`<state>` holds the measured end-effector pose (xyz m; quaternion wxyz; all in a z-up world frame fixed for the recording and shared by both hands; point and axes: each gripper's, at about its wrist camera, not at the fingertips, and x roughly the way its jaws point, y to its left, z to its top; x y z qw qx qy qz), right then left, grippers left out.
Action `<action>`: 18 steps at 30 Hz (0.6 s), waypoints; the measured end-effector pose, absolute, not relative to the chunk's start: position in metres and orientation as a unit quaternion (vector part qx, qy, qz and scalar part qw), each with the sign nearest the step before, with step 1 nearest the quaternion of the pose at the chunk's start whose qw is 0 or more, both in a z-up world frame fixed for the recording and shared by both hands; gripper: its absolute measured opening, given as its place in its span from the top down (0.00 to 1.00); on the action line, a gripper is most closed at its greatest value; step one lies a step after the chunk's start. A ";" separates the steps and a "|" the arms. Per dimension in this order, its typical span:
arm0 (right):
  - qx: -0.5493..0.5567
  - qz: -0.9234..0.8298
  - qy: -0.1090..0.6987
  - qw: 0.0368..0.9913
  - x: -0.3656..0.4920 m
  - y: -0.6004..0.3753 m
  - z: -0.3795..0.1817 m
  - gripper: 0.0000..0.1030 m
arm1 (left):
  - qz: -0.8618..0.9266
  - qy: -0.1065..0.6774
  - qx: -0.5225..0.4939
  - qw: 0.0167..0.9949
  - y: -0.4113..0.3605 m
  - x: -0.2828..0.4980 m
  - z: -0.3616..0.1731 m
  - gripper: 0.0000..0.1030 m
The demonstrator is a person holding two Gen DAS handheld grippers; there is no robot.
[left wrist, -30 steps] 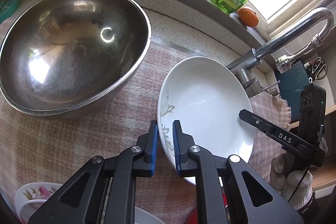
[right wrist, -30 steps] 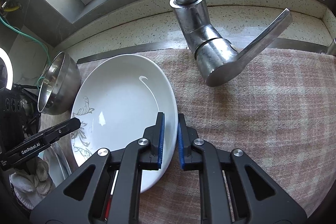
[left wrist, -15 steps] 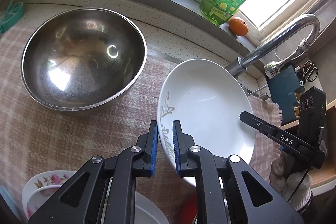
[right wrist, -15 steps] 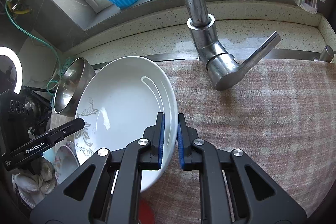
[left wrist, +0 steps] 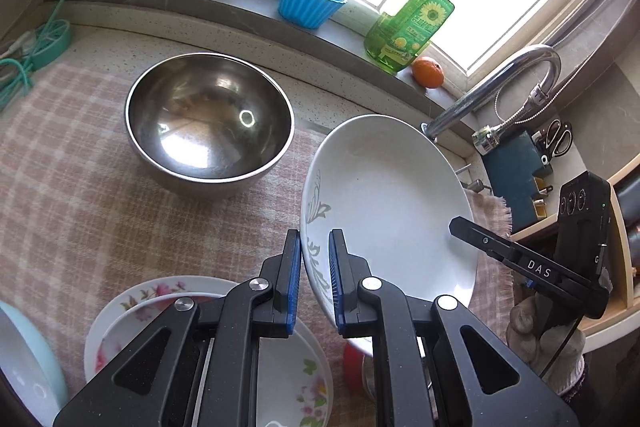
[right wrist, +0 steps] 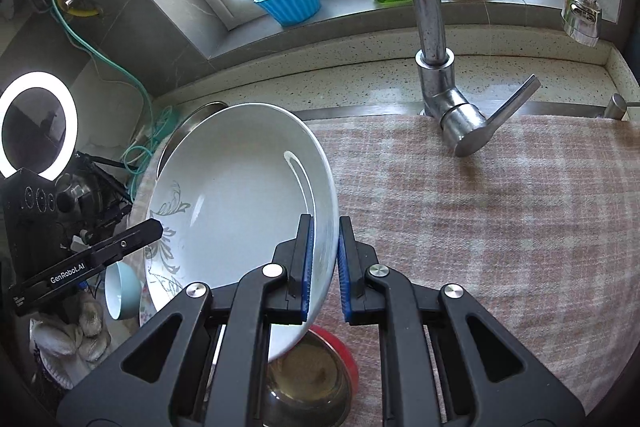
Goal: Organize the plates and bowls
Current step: 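Lower the white leaf-pattern plate onto the pink-rose plate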
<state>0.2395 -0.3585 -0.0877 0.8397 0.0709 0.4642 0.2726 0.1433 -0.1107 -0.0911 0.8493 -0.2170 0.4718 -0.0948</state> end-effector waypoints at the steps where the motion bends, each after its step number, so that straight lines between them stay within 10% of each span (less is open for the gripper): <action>1: 0.069 0.276 0.464 0.839 0.234 -0.355 -0.086 0.89 | -0.093 0.470 -0.218 0.850 -0.107 0.140 -0.089 0.89; 18: 0.055 0.309 0.489 0.814 0.146 -0.288 -0.101 0.89 | -0.065 0.492 -0.226 0.838 -0.035 0.076 -0.093 0.89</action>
